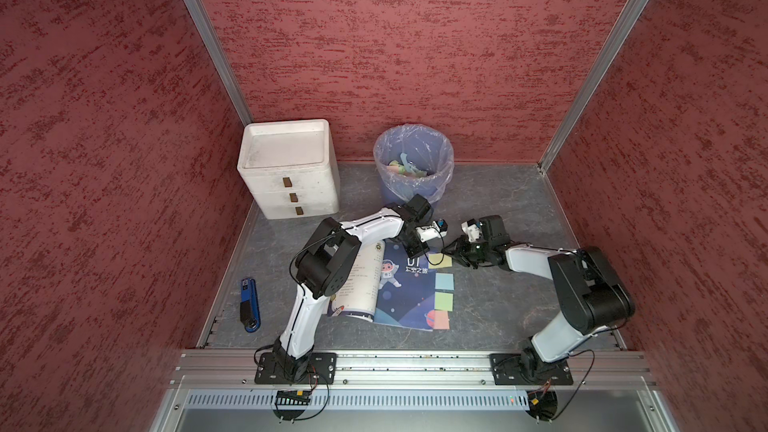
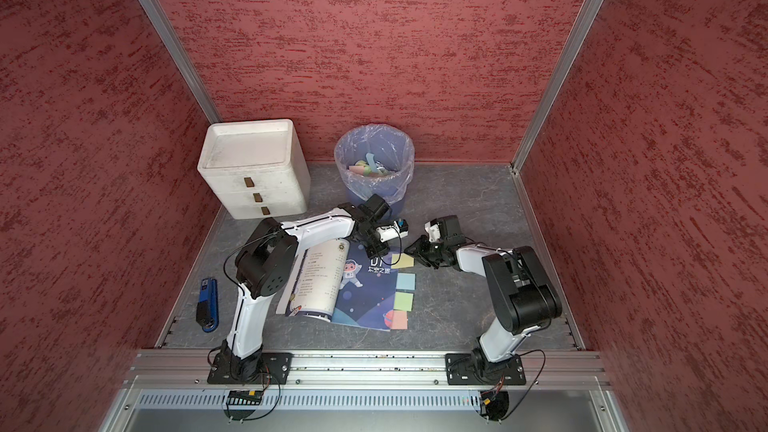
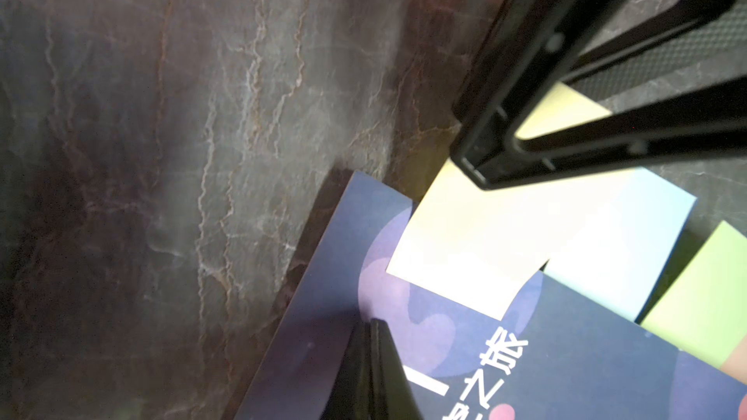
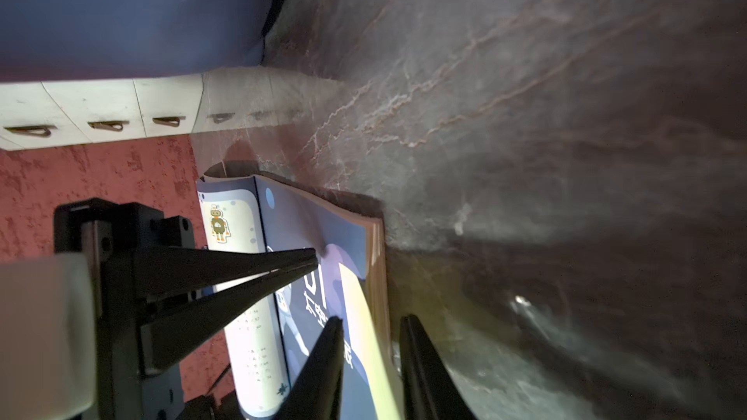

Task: Peel off the used sticky note
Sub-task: Tear off the note from the book.

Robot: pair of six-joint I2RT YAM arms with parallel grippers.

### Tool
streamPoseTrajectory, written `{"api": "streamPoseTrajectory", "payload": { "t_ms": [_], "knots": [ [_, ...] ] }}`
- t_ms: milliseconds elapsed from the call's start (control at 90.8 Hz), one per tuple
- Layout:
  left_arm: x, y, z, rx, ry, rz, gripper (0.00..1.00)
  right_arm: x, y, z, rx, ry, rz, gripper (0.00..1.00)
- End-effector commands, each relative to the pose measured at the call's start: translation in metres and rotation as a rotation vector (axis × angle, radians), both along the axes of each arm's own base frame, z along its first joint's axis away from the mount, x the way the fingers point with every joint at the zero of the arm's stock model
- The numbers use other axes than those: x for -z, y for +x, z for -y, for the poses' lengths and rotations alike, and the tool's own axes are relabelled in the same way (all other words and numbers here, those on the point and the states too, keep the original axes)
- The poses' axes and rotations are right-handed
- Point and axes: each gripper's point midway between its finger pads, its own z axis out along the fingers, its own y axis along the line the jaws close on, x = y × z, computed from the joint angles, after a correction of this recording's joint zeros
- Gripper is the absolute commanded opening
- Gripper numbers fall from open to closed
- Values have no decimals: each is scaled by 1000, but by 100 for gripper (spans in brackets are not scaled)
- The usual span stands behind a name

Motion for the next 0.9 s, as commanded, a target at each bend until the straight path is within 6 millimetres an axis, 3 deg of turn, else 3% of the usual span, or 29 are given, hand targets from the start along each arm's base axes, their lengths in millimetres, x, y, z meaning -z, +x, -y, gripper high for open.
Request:
{"api": "streamPoseTrajectory", "payload": {
  "t_ms": [0,342,507,893],
  "knots": [
    [5,1,5,13,16,3,3,-5,5,-1,-9,11,46,17],
    [19,1,7,17,55,-2,0,-12,-3,0,-30,-52,119,0],
    [26,1,3,15,79,-3,0,-24,-8,-3,-48,-61,186,0],
    [29,-5,-4,5,92,-34,0,-20,-25,-16,-123,-169,241,0]
  ]
}}
